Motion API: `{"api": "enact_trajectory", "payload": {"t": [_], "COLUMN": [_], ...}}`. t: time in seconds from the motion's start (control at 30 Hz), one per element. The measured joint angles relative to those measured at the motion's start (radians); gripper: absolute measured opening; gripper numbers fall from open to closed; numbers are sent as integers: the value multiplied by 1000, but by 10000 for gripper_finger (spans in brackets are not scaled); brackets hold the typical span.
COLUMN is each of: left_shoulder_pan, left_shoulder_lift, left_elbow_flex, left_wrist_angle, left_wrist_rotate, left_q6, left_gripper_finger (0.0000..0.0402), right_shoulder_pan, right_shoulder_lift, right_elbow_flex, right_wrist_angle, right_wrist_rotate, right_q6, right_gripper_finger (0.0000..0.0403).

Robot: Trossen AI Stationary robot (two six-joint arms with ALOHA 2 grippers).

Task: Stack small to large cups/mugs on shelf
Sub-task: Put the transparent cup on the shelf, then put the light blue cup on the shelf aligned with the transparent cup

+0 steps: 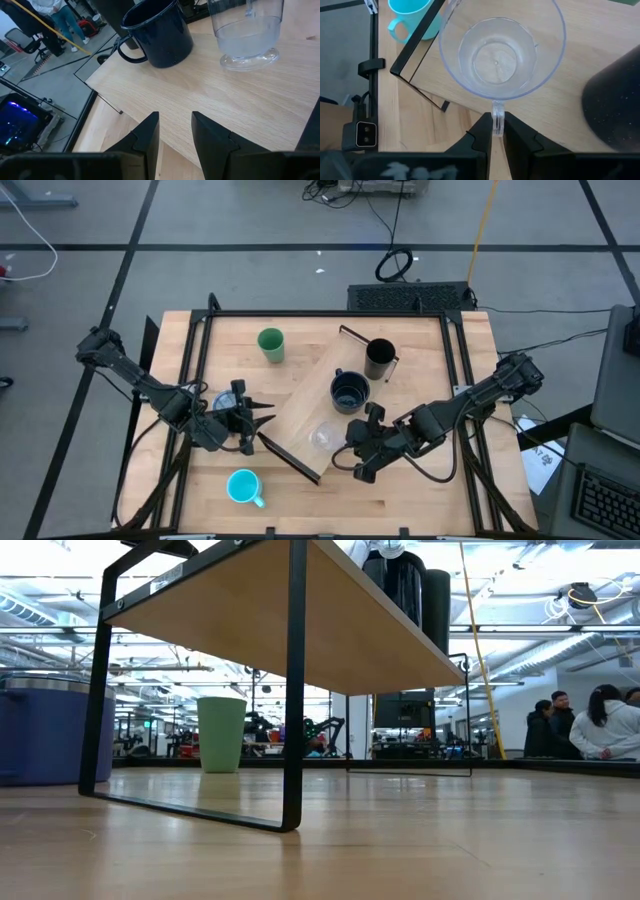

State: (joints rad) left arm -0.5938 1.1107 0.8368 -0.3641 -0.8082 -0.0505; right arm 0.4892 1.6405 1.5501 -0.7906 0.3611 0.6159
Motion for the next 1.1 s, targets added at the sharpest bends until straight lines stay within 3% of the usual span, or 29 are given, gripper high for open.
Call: {"api": "enact_trajectory", "payload": {"t": [0.2,0.63,1.1], "left_shoulder_pan": [0,0,-38], "left_shoulder_lift": [0,0,0], "left_elbow_flex": [0,0,0], "left_wrist_angle": [0,0,37], "left_wrist_rotate": [0,-1,-5], "left_q6": [0,2,-2], "left_gripper_finger": [118,117,117], "right_shoulder_pan": [-6,-24,66], "right_shoulder_lift": [0,-3,-45], "right_elbow_flex": [0,0,0], "right_wrist_angle": [0,9,-62], "right_wrist_rotate": [0,1,27], "right_q6": [-1,0,147], "right_gripper_finger": [42,129,131]}}
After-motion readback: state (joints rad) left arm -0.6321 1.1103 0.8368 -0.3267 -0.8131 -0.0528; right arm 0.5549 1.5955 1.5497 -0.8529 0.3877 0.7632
